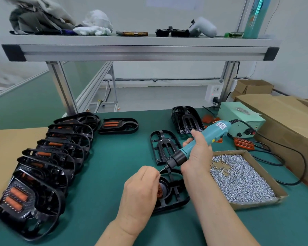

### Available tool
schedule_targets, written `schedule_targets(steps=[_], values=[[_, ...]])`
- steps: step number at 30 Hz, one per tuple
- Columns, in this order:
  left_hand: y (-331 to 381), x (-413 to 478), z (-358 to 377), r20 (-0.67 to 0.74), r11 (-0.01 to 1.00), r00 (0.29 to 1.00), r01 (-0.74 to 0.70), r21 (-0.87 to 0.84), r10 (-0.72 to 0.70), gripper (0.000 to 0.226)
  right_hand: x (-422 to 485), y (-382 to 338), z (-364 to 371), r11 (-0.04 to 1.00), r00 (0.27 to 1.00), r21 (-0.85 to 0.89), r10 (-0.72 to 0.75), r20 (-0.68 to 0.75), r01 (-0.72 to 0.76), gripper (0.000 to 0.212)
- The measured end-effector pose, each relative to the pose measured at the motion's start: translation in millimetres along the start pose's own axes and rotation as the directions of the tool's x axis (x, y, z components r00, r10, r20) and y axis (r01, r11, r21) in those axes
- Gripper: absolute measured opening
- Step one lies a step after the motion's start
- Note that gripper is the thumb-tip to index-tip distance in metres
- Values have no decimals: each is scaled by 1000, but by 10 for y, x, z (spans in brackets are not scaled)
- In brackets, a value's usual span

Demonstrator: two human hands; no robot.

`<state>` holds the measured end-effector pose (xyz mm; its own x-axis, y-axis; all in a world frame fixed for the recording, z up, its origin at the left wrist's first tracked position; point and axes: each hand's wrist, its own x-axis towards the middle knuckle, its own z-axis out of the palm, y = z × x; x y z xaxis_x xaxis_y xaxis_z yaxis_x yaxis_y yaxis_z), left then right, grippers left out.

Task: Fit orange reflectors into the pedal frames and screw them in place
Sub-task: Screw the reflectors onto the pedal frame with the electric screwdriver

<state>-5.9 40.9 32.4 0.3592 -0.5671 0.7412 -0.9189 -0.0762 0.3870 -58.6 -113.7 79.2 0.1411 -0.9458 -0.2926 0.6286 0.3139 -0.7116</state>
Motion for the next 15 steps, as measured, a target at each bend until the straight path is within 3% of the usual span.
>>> schedule_targets(steps=[15], values=[[-42,4,3,48,998,999,-8,-56,11,8,-3,45,-26,999,999,-43,-34,4,34,29]])
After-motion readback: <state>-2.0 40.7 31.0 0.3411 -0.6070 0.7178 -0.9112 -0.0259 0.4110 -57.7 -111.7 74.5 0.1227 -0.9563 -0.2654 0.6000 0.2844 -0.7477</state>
